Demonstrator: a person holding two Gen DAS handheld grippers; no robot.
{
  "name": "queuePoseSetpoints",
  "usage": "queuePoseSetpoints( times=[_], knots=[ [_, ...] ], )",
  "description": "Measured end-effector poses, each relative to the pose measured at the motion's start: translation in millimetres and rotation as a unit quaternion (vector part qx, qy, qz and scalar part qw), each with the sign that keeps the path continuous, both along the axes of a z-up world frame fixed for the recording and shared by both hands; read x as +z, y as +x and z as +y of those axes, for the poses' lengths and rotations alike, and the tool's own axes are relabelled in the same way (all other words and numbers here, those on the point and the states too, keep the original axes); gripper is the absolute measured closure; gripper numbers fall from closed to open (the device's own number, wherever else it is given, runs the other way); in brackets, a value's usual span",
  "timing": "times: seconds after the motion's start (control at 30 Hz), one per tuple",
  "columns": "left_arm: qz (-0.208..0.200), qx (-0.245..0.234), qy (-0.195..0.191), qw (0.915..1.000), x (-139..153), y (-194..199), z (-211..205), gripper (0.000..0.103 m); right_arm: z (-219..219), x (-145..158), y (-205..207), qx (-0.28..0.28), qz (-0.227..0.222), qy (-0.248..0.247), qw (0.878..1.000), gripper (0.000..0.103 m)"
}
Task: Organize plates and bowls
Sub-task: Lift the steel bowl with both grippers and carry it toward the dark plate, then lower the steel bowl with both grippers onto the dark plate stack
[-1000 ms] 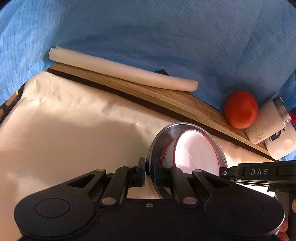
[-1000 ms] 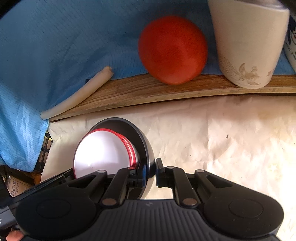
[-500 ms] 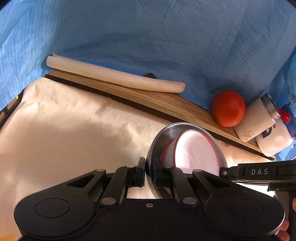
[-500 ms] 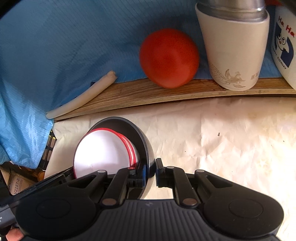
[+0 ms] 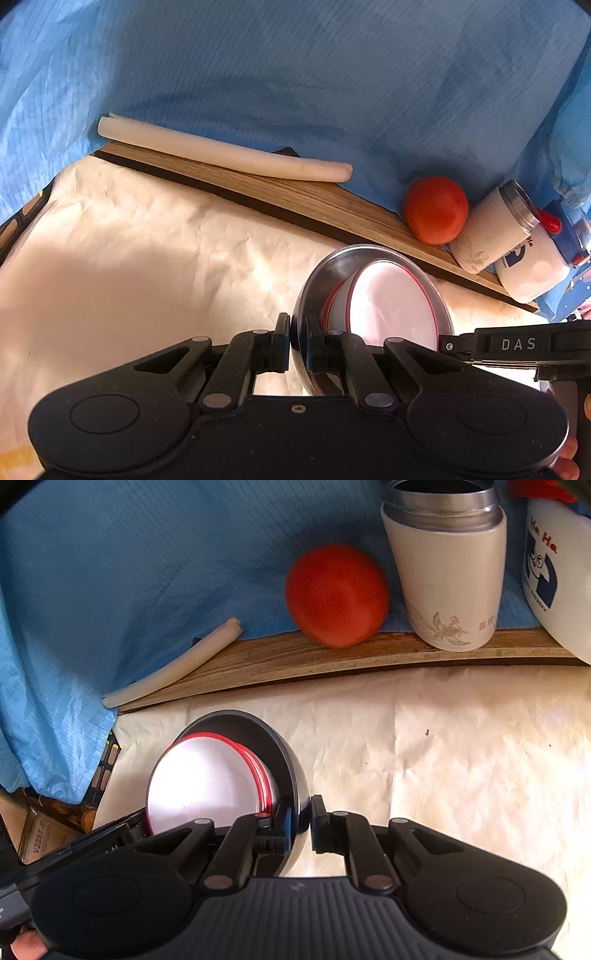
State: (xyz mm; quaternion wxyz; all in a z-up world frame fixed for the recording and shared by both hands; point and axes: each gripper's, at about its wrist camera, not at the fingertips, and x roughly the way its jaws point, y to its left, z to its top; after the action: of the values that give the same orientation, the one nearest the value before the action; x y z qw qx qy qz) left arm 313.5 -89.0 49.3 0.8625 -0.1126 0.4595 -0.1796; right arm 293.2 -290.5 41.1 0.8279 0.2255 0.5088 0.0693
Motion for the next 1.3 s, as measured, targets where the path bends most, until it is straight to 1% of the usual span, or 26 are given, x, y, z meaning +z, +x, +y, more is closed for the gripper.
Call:
queuePoseSetpoints(
  times=[0.4, 0.53, 1.0, 1.3],
  knots=[
    [-0.004, -0.001, -0.003, 1.0, 6, -20, 4, 0.096, 1, 6, -23, 0.006, -0.006, -0.003, 1.0, 0.092],
    [-0.004, -0.003, -0.004, 1.0, 7, -26, 6, 0.096, 1, 6, -24, 0.006, -0.004, -0.002, 1.0, 0.092],
    [-0.013, -0.005, -0.005, 0.9999, 11, -53, 13, 0.096, 9, 13, -56, 0.011, -0.008, -0.007, 1.0, 0.092],
    [-0.016, -0.005, -0.006, 0.9998, 12, -65, 19, 0.096, 15, 14, -66, 0.013, -0.009, -0.01, 1.0, 0.092]
  ],
)
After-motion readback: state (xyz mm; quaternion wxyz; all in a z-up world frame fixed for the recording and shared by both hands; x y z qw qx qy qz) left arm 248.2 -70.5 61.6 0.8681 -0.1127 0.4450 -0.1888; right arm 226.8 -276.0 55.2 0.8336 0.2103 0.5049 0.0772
